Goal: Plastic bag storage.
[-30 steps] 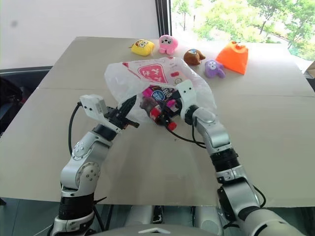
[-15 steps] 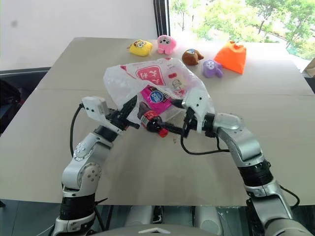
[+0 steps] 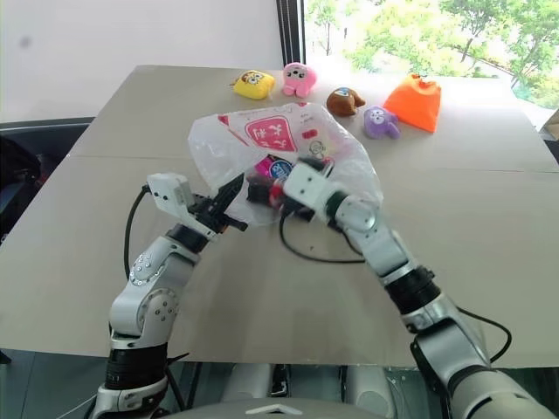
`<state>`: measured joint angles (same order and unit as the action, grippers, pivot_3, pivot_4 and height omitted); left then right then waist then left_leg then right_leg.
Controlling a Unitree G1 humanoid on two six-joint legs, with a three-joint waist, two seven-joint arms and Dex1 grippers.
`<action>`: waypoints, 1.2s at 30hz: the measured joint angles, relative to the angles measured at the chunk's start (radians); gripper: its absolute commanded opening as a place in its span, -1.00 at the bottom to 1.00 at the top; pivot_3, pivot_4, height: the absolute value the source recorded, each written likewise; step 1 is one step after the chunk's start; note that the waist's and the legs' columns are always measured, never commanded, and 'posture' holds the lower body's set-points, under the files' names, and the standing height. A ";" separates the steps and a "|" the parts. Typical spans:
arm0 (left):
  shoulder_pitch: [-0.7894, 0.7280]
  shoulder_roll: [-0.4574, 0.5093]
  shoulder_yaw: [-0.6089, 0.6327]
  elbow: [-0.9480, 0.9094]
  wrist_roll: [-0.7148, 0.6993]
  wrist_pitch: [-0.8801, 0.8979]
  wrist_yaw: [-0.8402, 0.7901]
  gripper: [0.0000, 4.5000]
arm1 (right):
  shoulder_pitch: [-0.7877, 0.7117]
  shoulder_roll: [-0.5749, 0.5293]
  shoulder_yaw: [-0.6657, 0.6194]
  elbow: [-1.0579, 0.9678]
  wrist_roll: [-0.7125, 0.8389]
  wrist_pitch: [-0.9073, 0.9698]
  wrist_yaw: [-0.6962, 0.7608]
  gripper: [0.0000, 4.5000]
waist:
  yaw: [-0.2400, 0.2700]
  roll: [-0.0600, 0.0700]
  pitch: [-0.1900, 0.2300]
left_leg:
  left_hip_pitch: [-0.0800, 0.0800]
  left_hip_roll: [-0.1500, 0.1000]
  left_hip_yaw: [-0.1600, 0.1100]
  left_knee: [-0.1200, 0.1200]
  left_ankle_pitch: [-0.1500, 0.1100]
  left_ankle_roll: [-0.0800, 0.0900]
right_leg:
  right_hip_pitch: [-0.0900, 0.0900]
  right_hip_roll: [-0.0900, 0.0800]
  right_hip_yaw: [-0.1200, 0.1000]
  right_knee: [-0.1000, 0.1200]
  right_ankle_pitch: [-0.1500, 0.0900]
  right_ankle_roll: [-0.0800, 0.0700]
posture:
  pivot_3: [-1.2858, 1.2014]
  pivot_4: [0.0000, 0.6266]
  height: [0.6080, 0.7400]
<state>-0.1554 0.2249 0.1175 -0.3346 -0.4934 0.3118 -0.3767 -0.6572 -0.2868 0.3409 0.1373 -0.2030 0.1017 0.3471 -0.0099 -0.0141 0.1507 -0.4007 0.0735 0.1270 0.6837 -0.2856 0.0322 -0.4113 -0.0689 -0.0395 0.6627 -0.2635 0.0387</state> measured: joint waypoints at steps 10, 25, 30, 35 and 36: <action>0.002 -0.001 -0.007 0.004 0.001 -0.012 -0.009 -1.00 | 0.055 0.010 -0.213 -0.046 0.098 -0.073 -0.071 0.98 | -0.001 0.000 0.000 | 0.001 0.000 0.000 -0.002 0.000 -0.001 | 0.000 0.000 0.000 0.000 0.000 0.000 | 0.03 -0.52 1.00; 0.009 -0.018 -0.021 0.016 0.003 -0.022 -0.011 -1.00 | 0.366 -0.108 -0.320 -0.308 0.302 0.432 0.063 0.73 | -0.003 0.000 0.000 | 0.001 0.000 0.000 -0.002 0.000 0.000 | 0.000 0.002 0.001 0.001 0.000 0.000 | 0.03 -0.52 1.00; 0.008 -0.022 -0.032 0.018 0.006 -0.027 -0.011 -1.00 | 0.327 -0.070 -0.362 -0.266 0.340 0.444 0.046 -0.22 | -0.003 0.000 0.000 | 0.001 0.000 0.000 -0.002 0.000 0.000 | 0.000 0.002 0.001 0.000 0.000 0.000 | 0.03 -0.52 1.00; 0.008 -0.028 -0.040 0.025 0.016 -0.035 -0.011 -1.00 | 0.306 -0.069 -0.363 -0.247 0.361 0.444 0.058 -0.94 | 0.000 0.000 0.000 | 0.001 0.000 0.000 -0.002 0.000 0.000 | 0.000 0.002 0.001 0.000 0.000 0.000 | 0.03 -0.52 1.00; 0.008 -0.029 -0.040 0.028 0.019 -0.035 -0.011 -1.00 | 0.306 -0.069 -0.364 -0.246 0.372 0.448 0.061 -0.94 | 0.000 0.000 0.000 | 0.001 0.000 0.000 -0.002 0.000 0.000 | 0.000 0.002 0.001 0.000 0.000 0.000 | 0.03 -0.52 1.00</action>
<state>-0.1473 0.1954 0.0772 -0.3062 -0.4745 0.2764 -0.3873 -0.3513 -0.3556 -0.0229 -0.1088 0.1686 0.5498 0.4078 -0.0100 -0.0139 0.1509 -0.4000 0.0737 0.1267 0.6819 -0.2853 0.0318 -0.4112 -0.0671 -0.0382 0.6627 -0.2636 0.0387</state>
